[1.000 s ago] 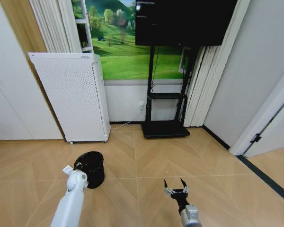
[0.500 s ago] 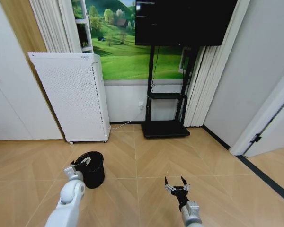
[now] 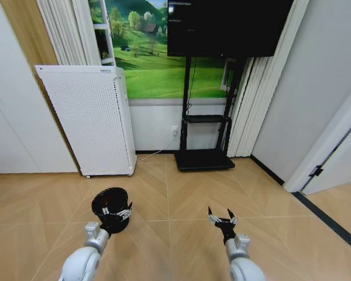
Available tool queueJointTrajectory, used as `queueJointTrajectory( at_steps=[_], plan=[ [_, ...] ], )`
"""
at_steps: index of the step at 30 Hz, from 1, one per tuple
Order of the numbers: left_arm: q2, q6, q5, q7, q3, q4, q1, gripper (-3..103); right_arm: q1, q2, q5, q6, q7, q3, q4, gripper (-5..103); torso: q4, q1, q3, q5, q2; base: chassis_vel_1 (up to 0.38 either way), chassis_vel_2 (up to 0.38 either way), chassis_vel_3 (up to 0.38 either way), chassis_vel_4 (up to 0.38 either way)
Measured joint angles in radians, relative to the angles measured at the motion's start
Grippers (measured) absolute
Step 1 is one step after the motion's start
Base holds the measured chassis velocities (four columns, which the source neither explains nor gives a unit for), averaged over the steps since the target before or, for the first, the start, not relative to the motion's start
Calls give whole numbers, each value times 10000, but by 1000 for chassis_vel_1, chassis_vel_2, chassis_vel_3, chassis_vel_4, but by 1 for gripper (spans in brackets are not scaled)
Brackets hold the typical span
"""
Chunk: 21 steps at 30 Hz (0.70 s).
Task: Pick up the trash bin and place the garbage on the floor into it.
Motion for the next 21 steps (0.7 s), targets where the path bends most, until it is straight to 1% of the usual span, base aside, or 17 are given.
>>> queueJointTrajectory(
  at_steps=[5, 7, 8, 10, 13, 15, 16, 18, 20, 21],
  plan=[
    [171, 276, -175, -49, -246, -183, 4, 100, 539, -210, 255, -297, -174, -136, -48, 100, 2, 1, 9, 0, 7, 0, 0, 0, 0],
    [183, 356, -286, -273, -346, -193, -32, 100, 616, -228, 256, -387, -203, -198, -116, 100, 2, 20, 48, -1, 71, 0, 0, 0, 0],
    [183, 356, -286, -273, -346, -193, -32, 100, 616, -228, 256, -387, -203, -198, -116, 100, 2, 20, 48, -1, 71, 0, 0, 0, 0],
    [172, 576, -417, -507, -376, -267, -69, 100, 615, -239, 235, -407, -228, -236, -211, 100, 1, 39, 138, -1, 180, 0, 0, 0, 0],
    [148, 675, -503, -603, -364, -312, -83, 100, 606, -243, 227, -408, -234, -241, -250, 100, 1, 43, 194, 0, 244, 0, 0, 0, 0],
    [106, 842, -584, -767, -289, -373, -120, 100, 593, -251, 225, -409, -236, -236, -305, 100, 1, 61, 302, 0, 368, 0, 0, 0, 0],
    [106, 878, -589, -827, -249, -385, -151, 100, 582, -256, 224, -407, -237, -213, -317, 100, 1, 69, 355, 0, 430, 0, 0, 0, 0],
    [114, 889, -592, -851, -226, -388, -167, 100, 575, -257, 225, -406, -237, -203, -317, 100, 1, 74, 381, -1, 461, 0, 0, 0, 0],
    [182, 930, -589, -926, -161, -394, -242, 100, 535, -261, 236, -385, -237, -127, -318, 100, 0, 99, 490, 0, 594, 0, 0, 0, 0],
    [182, 930, -589, -926, -161, -394, -242, 100, 535, -261, 236, -385, -237, -127, -318, 100, 0, 99, 490, 0, 594, 0, 0, 0, 0]
  ],
)
